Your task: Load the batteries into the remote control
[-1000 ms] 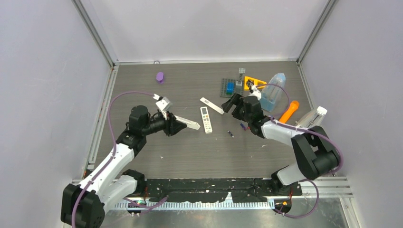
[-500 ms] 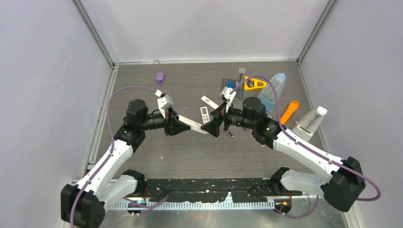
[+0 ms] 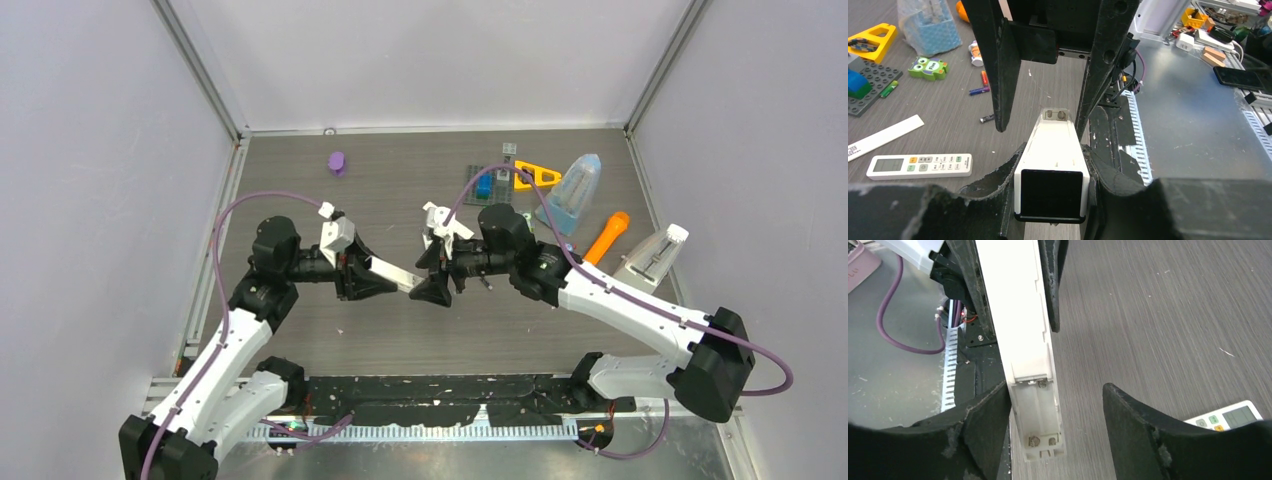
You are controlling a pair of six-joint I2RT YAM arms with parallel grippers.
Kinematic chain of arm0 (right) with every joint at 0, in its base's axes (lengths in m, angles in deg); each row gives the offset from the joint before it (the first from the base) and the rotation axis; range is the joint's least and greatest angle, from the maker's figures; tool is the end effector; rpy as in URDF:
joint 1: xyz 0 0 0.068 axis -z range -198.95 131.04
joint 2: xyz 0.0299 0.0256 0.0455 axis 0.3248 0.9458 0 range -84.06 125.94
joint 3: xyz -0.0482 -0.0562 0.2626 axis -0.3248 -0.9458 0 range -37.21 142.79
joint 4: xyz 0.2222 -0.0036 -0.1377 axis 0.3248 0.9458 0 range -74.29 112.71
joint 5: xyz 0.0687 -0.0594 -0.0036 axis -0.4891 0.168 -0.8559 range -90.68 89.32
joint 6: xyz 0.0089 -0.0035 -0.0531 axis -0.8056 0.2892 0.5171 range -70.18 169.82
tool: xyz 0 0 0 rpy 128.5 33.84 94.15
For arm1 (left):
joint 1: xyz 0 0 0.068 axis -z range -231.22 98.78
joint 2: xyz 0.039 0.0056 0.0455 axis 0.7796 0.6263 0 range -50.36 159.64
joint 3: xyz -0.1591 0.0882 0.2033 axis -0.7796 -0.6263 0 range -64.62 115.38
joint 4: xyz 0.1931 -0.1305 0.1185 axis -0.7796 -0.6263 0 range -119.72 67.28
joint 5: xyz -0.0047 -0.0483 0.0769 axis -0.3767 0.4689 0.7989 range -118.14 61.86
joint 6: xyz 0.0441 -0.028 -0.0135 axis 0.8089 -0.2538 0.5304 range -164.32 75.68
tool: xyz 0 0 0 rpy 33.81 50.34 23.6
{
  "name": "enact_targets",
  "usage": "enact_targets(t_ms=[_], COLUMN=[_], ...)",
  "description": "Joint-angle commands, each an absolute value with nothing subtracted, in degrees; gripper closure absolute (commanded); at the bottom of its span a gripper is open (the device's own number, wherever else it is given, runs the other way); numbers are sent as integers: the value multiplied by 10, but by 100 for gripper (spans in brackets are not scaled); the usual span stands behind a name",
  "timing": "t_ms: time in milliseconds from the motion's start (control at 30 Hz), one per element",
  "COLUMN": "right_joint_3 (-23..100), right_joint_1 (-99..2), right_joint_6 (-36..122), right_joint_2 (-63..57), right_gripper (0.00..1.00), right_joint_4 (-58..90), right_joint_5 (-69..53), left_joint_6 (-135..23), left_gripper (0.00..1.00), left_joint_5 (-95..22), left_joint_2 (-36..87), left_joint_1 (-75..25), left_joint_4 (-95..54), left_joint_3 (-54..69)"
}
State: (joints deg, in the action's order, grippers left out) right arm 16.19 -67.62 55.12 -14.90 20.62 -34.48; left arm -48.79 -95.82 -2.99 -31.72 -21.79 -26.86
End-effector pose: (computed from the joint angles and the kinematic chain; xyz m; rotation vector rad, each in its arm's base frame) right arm 0.1667 0.2196 0.3149 -1.2659 1.5717 1.0623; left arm 0.1581 -0.0909 0.3128 1.0973 1.4327 -1.3047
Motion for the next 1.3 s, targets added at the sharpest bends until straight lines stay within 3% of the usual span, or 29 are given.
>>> enact_targets(t_ms=[0, 167, 233, 267, 400, 433, 500, 600, 800, 967, 1167, 1267], right_joint_3=[201, 209, 206, 205, 201, 200, 195, 196, 201, 209, 234, 244], right_joint_1=[-687, -703, -716, -720, -734, -738, -745, -762, -808, -819, -823, -824], right_joint_6=[577, 543, 534, 528, 503, 501, 487, 488, 482, 465, 449, 442], right_joint_2=[-142, -133, -135, -136, -143, -148, -155, -153, -136, -118, -90, -82], right_gripper=[34, 64, 73, 79, 89, 89, 90, 89, 88, 89, 88, 87], right_joint_4=[240, 232, 218, 207, 173, 167, 140, 119, 95, 93, 115, 126], right_joint_5=[-345, -324, -309, -292, -237, -224, -182, -106, 60, 129, 159, 160], left_joint_6=[-502, -580, -616, -626, -700, -724, -793, -910, -1086, -1104, -1104, -1096], left_gripper=[100, 98, 92, 85, 25, 15, 9, 8, 25, 30, 33, 41], left_joint_5=[-975, -939, -918, -910, -840, -810, -717, -633, -500, -481, -475, -475], left_joint_2=[-46, -65, -70, -71, -67, -65, -60, -51, -35, -27, -19, -10], left_joint_1=[-316, -316, -316, -316, -316, -316, -316, -314, -303, -292, -266, -262], left_joint_4=[-200, -97, -58, -47, -36, -30, -19, 59, 93, 5, 0, 0], left_joint_3=[-246, -263, -273, -274, -271, -272, -283, -314, -344, -321, -332, -333])
